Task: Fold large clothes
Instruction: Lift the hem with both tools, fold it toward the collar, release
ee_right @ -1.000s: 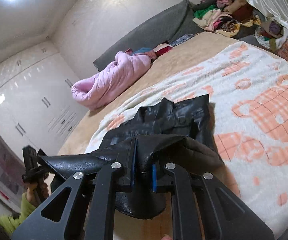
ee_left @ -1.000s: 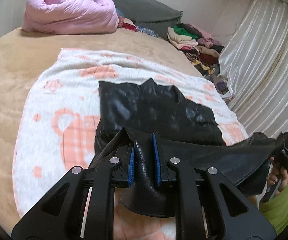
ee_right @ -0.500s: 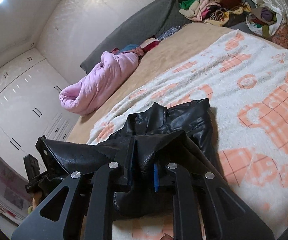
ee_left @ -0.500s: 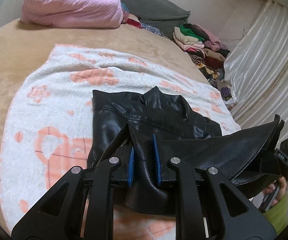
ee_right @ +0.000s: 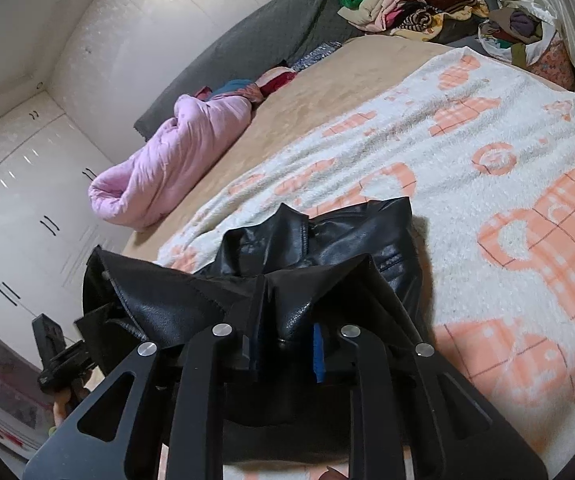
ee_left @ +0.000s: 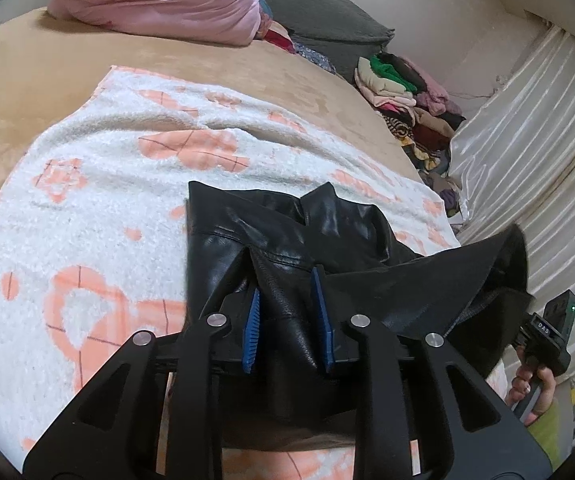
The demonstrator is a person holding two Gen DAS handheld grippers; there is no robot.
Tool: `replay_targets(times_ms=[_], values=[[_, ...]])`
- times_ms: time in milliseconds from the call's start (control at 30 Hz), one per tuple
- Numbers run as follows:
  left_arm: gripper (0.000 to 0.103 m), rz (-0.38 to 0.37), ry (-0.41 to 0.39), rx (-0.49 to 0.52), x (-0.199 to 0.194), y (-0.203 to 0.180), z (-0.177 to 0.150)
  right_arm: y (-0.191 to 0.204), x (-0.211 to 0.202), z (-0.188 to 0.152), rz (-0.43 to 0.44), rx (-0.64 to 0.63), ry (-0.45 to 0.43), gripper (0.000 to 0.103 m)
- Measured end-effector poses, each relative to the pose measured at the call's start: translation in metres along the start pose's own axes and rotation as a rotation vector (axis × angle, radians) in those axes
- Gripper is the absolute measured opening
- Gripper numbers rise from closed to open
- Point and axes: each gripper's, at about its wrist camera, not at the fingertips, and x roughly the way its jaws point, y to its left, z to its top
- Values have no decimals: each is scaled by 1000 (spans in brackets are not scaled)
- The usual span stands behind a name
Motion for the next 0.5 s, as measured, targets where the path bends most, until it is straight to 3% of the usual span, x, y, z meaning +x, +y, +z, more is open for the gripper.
replay_targets(times_ms=[67, 267, 333, 367, 500], values=[[18, -1, -1, -8, 2, 4, 2, -1, 7, 4, -13, 3, 9, 22], [27, -29, -28, -16, 4, 5, 3, -7, 27, 13, -37, 10, 27, 43], [35, -42, -46, -9, 0, 3, 3, -10, 28, 12, -50, 12, 5, 71], [37, -52, -69, -4, -5, 2, 4, -12, 27, 12, -57, 14, -12, 76], [52, -27, -163, 34, -30, -2, 9, -17, 23, 10, -85, 8, -47, 80]])
